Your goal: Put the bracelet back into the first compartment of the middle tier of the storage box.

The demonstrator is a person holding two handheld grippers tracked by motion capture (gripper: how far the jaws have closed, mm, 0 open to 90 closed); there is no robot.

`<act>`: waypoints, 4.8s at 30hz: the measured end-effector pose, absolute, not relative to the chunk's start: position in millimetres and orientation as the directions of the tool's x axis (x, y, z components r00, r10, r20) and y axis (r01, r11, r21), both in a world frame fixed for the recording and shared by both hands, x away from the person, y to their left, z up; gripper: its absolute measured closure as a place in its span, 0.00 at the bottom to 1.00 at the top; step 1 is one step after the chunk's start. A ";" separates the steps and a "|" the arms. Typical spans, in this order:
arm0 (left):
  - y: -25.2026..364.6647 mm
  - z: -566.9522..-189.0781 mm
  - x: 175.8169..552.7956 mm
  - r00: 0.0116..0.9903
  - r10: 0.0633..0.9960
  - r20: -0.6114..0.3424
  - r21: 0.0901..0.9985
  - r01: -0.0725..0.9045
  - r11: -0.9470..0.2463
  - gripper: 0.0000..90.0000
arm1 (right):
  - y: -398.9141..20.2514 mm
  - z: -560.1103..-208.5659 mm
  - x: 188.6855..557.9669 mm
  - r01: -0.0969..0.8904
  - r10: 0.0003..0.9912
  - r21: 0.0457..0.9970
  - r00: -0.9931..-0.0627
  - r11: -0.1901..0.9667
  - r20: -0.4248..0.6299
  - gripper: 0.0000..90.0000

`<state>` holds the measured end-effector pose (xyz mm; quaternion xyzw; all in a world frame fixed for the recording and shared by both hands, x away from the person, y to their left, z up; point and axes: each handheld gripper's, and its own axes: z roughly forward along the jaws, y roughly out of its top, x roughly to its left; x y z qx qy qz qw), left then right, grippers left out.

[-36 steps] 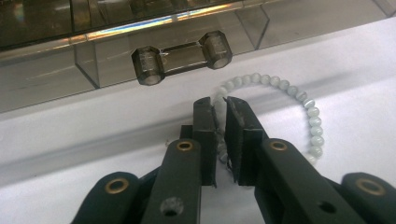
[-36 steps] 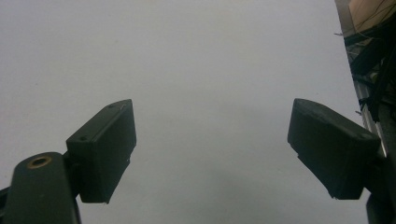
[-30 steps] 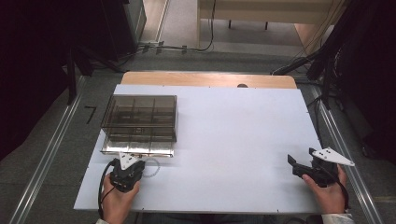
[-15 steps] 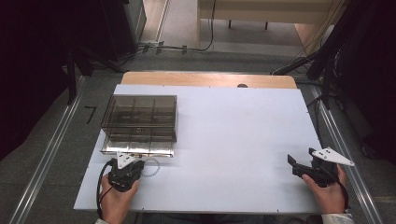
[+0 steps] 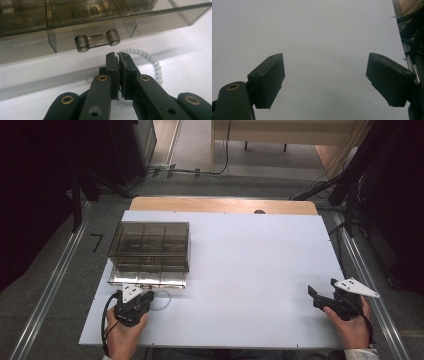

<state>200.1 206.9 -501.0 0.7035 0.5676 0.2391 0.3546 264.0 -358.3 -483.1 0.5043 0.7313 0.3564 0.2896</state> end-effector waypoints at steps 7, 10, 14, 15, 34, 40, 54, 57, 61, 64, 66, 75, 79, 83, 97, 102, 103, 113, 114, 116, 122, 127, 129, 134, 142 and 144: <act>209.2 -494.6 195.3 0.245 0.966 -0.086 0.789 0.608 -0.084 0.98 | -358.5 -483.3 264.1 0.531 0.943 0.813 -0.325 0.240 -0.067 0.16; 210.9 -492.8 194.0 0.239 0.966 -0.095 0.793 0.605 -0.071 0.98 | -358.5 -483.3 264.2 0.530 0.944 0.813 -0.324 0.240 -0.067 0.16; 214.1 -489.4 192.1 0.225 0.970 -0.096 0.802 0.594 -0.059 0.98 | -358.7 -483.3 264.1 0.531 0.944 0.813 -0.323 0.240 -0.067 0.16; 214.9 -488.5 191.5 0.221 0.970 -0.096 0.805 0.591 -0.055 0.98 | -358.7 -483.3 264.1 0.531 0.944 0.813 -0.322 0.238 -0.066 0.16; 233.0 -475.7 183.5 0.151 0.984 -0.095 0.851 0.526 0.002 0.98 | -358.5 -483.6 264.4 0.532 0.943 0.812 -0.325 0.241 -0.067 0.16; 236.4 -473.2 182.0 0.130 0.988 -0.089 0.860 0.510 0.010 0.98 | -358.4 -483.7 264.4 0.534 0.944 0.811 -0.324 0.239 -0.065 0.16; 243.8 -466.3 178.5 0.099 0.992 -0.079 0.879 0.476 0.023 0.98 | -358.2 -483.8 264.6 0.535 0.943 0.809 -0.325 0.243 -0.068 0.16; 246.5 -464.7 177.7 0.088 0.993 -0.076 0.883 0.469 0.026 0.98 | -358.0 -483.9 264.7 0.538 0.944 0.808 -0.324 0.241 -0.066 0.16; 249.1 -463.3 176.9 0.075 0.995 -0.071 0.887 0.460 0.029 0.98 | -358.0 -484.0 264.9 0.536 0.943 0.808 -0.327 0.245 -0.068 0.16; 250.0 -461.8 176.4 0.067 0.996 -0.067 0.892 0.451 0.029 0.98 | -358.0 -484.1 265.1 0.536 0.942 0.807 -0.328 0.246 -0.069 0.16; 250.7 -461.1 176.3 0.065 0.996 -0.068 0.893 0.449 0.032 0.98 | -357.9 -484.1 265.1 0.537 0.943 0.808 -0.327 0.243 -0.067 0.16; 249.6 -458.6 176.2 0.070 0.995 -0.072 0.896 0.442 0.034 0.98 | -357.9 -484.3 265.5 0.536 0.942 0.808 -0.327 0.245 -0.068 0.16; 249.4 -456.3 175.6 0.069 0.995 -0.072 0.903 0.428 0.036 0.98 | -358.0 -484.4 265.5 0.538 0.943 0.807 -0.325 0.244 -0.068 0.16; 249.2 -455.8 175.6 0.069 0.995 -0.069 0.905 0.424 0.033 0.98 | -357.8 -484.5 265.8 0.538 0.943 0.807 -0.326 0.244 -0.069 0.16; 251.6 -451.4 175.1 0.074 0.994 -0.086 0.929 0.366 0.053 0.98 | -357.6 -485.0 266.5 0.539 0.943 0.806 -0.326 0.243 -0.067 0.16; 252.9 -450.2 175.0 0.074 0.993 -0.092 0.937 0.344 0.061 0.98 | -357.2 -485.2 266.6 0.541 0.943 0.805 -0.327 0.244 -0.067 0.16; 252.9 -449.5 175.0 0.073 0.993 -0.094 0.939 0.338 0.064 0.98 | -357.3 -485.2 266.7 0.540 0.942 0.805 -0.328 0.246 -0.068 0.16; 252.5 -444.6 174.1 0.079 0.992 -0.094 0.958 0.279 0.069 0.98 | -357.4 -485.3 267.1 0.539 0.942 0.804 -0.328 0.250 -0.073 0.16; 252.5 -444.0 173.9 0.079 0.992 -0.096 0.960 0.271 0.072 0.98 | -357.4 -485.3 267.1 0.540 0.942 0.804 -0.328 0.250 -0.073 0.15; 252.7 -442.7 173.5 0.079 0.992 -0.097 0.962 0.262 0.073 0.98 | -357.3 -485.3 267.1 0.540 0.942 0.803 -0.328 0.251 -0.073 0.15; 254.8 -439.4 172.6 0.074 0.992 -0.102 0.968 0.237 0.082 0.98 | -357.2 -485.3 267.2 0.540 0.942 0.803 -0.328 0.252 -0.074 0.15; 257.2 -437.6 173.0 0.070 0.992 -0.105 0.971 0.222 0.087 0.98 | -357.2 -485.3 267.3 0.540 0.942 0.803 -0.328 0.252 -0.074 0.15; 258.1 -437.1 173.4 0.069 0.992 -0.110 0.973 0.212 0.093 0.98 | -357.0 -485.3 267.4 0.541 0.942 0.802 -0.327 0.251 -0.074 0.15; 259.6 -437.4 177.4 0.080 0.989 -0.122 0.972 0.213 0.102 0.98 | -356.6 -485.4 267.4 0.543 0.943 0.802 -0.326 0.249 -0.072 0.15; 258.0 -438.7 185.1 0.080 0.990 -0.116 0.971 0.219 0.096 0.98 | -357.1 -485.3 267.4 0.540 0.942 0.803 -0.326 0.250 -0.074 0.15; 257.8 -439.5 187.4 0.079 0.990 -0.117 0.971 0.220 0.097 0.98 | -357.2 -485.3 267.3 0.540 0.942 0.804 -0.327 0.250 -0.073 0.15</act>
